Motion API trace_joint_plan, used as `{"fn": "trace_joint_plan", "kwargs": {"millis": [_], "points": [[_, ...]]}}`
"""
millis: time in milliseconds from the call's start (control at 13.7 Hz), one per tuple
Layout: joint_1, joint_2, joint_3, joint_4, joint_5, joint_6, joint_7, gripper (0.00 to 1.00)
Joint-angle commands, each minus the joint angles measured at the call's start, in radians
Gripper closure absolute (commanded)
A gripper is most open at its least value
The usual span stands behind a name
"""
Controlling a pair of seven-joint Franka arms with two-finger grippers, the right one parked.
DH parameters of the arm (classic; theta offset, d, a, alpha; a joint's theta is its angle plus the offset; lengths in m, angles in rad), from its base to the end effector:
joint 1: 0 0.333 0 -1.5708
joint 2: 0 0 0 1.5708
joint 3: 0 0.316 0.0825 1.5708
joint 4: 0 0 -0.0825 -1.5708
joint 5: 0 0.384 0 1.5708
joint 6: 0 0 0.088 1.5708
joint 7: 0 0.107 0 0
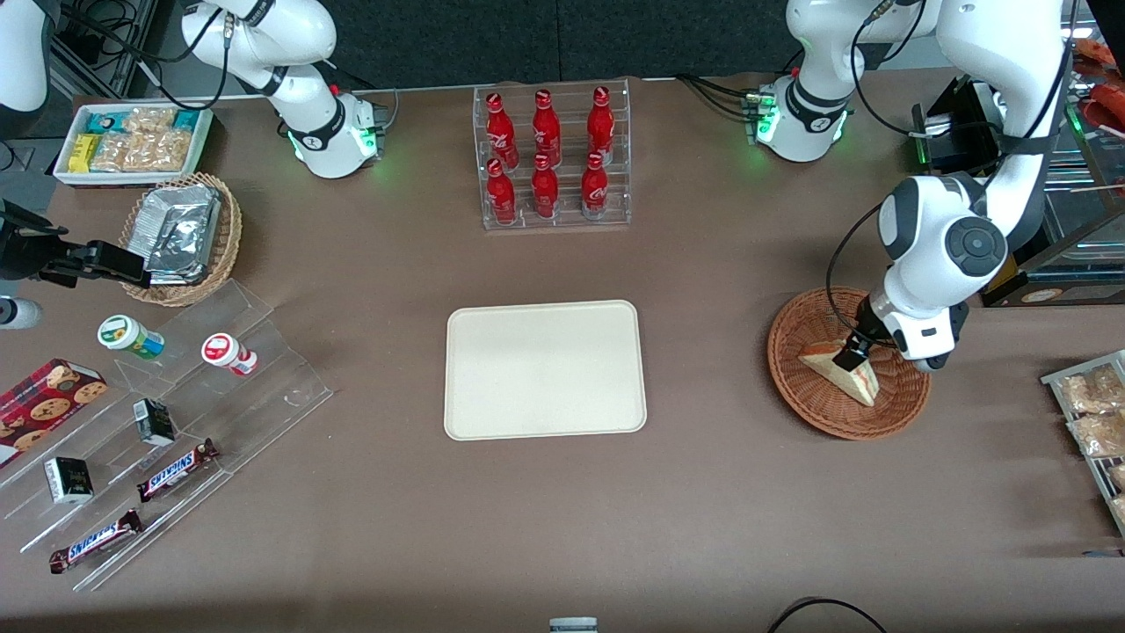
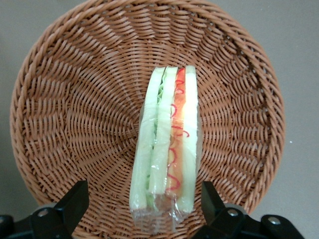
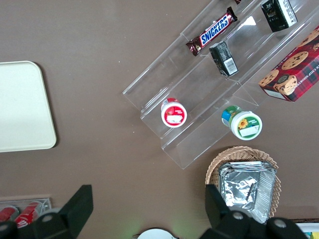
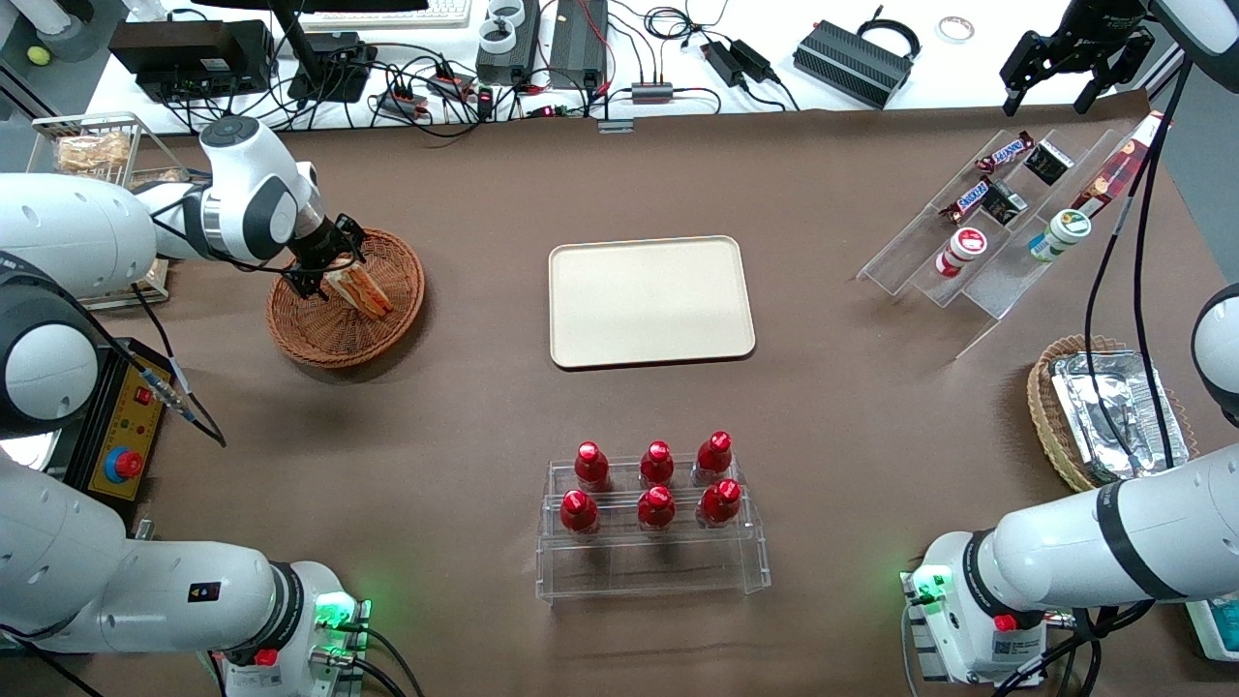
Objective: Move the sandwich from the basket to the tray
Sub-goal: 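Lower the left gripper onto the sandwich and close its fingers on it, then lift the sandwich up out of the basket with the left gripper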
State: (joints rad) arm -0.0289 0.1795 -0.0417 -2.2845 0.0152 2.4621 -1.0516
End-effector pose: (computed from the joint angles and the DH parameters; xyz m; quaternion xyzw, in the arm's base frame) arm 0.5291 -0.0375 0.2747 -0.8847 -0.4661 0.0002 0.0013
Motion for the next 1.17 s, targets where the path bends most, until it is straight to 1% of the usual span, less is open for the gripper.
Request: {"fn": "trace_joint_plan", "kwargs": {"millis": [0, 73, 146, 220, 293, 366, 439, 512, 659, 805, 878, 951, 1024, 1098], "points": [[-0.006, 0.009, 0.002, -0.035, 0.019, 0.066, -0.025, 0.02], [-0.006, 0.015, 0.002, -0.039, 0.019, 0.084, -0.025, 0.04], [-0.006, 0.024, 0.002, -0.04, 0.017, 0.09, -0.027, 0.11], [-0.006, 0.026, 0.002, -0.04, 0.017, 0.09, -0.028, 0.26], [-0.006, 0.026, 0.002, -0.036, 0.017, 0.09, -0.028, 0.52], [-0.006, 0.025, 0.002, -0.03, 0.015, 0.09, -0.037, 0.73], [-0.006, 0.026, 0.002, -0.023, 0.015, 0.09, -0.054, 0.92], [-0.006, 0.026, 0.002, -0.007, 0.015, 0.089, -0.061, 1.0], [-0.008, 0.02, 0.0, 0.022, 0.017, 0.063, -0.071, 1.0], [-0.029, 0.012, -0.001, 0.077, 0.019, -0.045, -0.071, 1.0], [-0.051, 0.005, 0.0, 0.115, 0.049, -0.128, -0.073, 1.0], [-0.069, -0.005, -0.001, 0.155, 0.104, -0.222, -0.082, 1.0], [-0.095, -0.012, -0.003, 0.198, 0.138, -0.314, -0.094, 1.0], [-0.126, -0.014, -0.004, 0.241, 0.149, -0.386, -0.09, 1.0]]}}
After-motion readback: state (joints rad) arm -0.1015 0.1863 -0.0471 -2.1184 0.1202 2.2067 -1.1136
